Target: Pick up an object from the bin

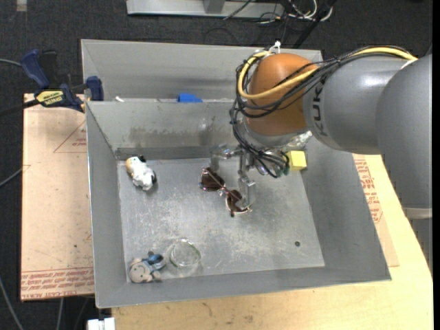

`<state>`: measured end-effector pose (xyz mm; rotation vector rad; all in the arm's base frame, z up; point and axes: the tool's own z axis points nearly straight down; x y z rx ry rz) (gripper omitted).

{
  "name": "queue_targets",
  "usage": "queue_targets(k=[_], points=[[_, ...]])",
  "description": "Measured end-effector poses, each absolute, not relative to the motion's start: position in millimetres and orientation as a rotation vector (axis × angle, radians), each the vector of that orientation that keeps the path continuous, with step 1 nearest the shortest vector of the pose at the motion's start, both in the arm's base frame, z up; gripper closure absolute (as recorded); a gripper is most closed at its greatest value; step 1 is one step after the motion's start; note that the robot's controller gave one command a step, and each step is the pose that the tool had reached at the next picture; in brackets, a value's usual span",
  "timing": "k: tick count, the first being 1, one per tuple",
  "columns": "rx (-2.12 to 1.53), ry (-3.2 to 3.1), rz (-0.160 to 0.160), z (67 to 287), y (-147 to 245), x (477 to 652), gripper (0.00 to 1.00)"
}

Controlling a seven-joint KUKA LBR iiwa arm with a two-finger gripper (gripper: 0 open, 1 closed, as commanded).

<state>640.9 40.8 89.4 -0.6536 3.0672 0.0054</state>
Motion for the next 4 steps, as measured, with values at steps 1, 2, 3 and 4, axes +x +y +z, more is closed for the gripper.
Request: queue_targets(k=[1,2,3,4], points=[[-0.846,3.021,-0.002,77,26,648.9,0.0],[-0.82,3.032,0.0,92,67,648.6,0.0],[-0.947,2.993,0.001,90,67,653.7,1.0],[-1.001,2.974,0.001,86,51,655.6,1.0]])
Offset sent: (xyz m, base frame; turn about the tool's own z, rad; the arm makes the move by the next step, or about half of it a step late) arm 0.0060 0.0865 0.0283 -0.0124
